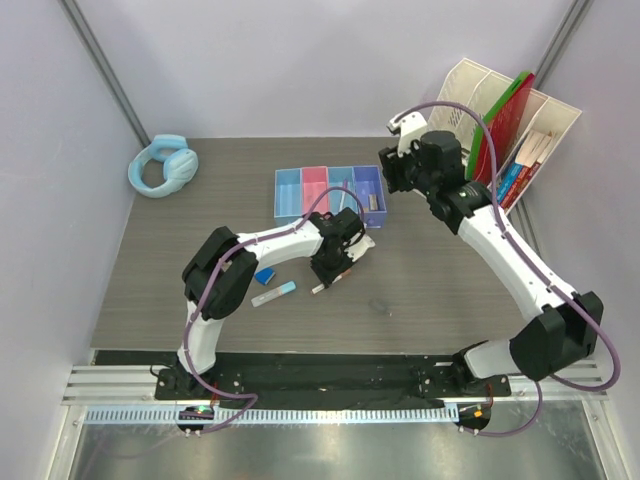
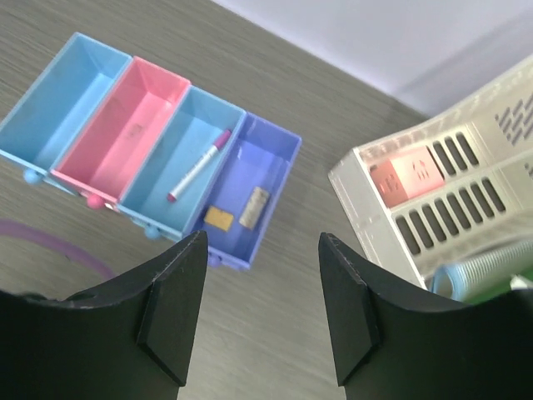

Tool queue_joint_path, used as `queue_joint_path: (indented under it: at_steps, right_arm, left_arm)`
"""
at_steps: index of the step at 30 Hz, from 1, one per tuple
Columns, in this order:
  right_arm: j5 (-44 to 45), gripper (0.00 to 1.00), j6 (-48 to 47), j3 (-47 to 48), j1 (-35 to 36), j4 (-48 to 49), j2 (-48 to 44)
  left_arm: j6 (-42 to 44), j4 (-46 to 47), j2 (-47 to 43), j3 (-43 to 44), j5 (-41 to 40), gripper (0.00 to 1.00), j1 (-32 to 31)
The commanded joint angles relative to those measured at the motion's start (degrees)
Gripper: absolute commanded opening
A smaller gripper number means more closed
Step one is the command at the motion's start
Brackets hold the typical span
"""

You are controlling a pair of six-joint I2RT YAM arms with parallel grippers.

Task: Sort the stationery into containers
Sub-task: Pick up the pen from the center of the board, then place the pen in the storage box.

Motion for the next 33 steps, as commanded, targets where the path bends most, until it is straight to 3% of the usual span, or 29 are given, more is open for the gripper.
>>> queue_joint_path:
  at_steps: [1, 10, 14, 19, 24, 33]
  right_arm:
    - [0.9, 0.62, 1.2, -5.0, -1.3, -0.1, -5.2]
    - [2.7, 0.62, 1.8, -10.0, -4.7, -1.0, -11.0]
    - [4.9, 0.62, 3.1, -11.6, -6.4, -0.9, -11.9]
    - [10.3, 0.63, 5.5, -16.8, -8.0, 2.2, -13.1]
    - [13.7, 0.63, 5.6, -23.2, -8.3, 6.5, -15.0]
    - [13.3, 0.63, 4.7, -23.5, -8.4, 6.6, -16.1]
  left_arm:
    - [1.4, -1.5, -1.8, 0.1, 2.2, 0.00, -0.3]
    - [1.0, -0.7, -8.7, 6.9, 6.3, 0.00, 2.2]
    - [-0.2, -0.2, -9.5, 14.0, 8.1, 0.00, 5.3]
    - [-3.3, 6.5, -9.5, 17.6, 8.1, 0.00, 8.2]
    - [-8.0, 9.8, -5.5, 23.1, 9.4, 0.00, 11.5]
    - [-14.6, 16.1, 5.3, 30.3, 9.0, 0.00, 16.2]
